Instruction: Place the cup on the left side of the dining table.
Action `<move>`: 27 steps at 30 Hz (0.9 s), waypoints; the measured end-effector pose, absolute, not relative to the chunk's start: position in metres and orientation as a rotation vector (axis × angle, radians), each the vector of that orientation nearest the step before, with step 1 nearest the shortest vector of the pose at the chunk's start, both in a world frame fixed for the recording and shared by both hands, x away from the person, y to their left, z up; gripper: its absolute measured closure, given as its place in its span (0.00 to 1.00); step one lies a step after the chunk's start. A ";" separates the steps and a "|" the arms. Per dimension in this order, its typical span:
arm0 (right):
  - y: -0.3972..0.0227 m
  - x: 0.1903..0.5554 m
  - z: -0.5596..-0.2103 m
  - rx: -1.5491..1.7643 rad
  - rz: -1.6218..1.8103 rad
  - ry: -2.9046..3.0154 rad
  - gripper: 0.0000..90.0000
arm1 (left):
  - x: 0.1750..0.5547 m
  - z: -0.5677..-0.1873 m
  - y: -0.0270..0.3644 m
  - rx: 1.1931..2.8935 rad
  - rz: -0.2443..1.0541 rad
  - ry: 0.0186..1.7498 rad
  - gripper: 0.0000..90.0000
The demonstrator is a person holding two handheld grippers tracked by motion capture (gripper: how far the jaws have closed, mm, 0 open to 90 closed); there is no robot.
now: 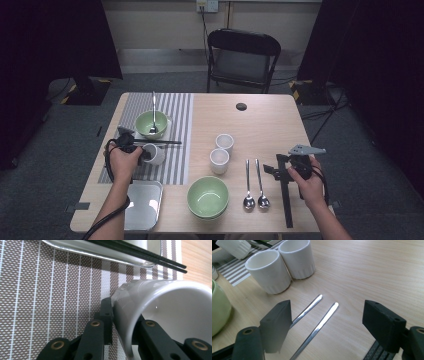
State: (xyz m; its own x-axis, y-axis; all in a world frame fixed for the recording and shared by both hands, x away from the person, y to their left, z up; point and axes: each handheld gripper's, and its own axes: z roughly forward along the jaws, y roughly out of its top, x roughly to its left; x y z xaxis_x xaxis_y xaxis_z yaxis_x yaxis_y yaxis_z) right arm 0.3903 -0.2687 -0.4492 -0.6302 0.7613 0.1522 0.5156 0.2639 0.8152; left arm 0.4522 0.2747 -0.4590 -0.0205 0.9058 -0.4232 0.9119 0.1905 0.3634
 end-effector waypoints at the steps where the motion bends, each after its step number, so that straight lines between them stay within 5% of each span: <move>1: -0.268 0.390 -0.449 1.178 1.300 2.269 0.25 | 0.452 -0.458 0.274 1.681 -0.009 1.907 0.87; 27: -0.266 0.390 -0.449 1.165 1.300 2.281 0.25 | 0.450 -0.454 0.270 1.705 -0.001 1.875 0.77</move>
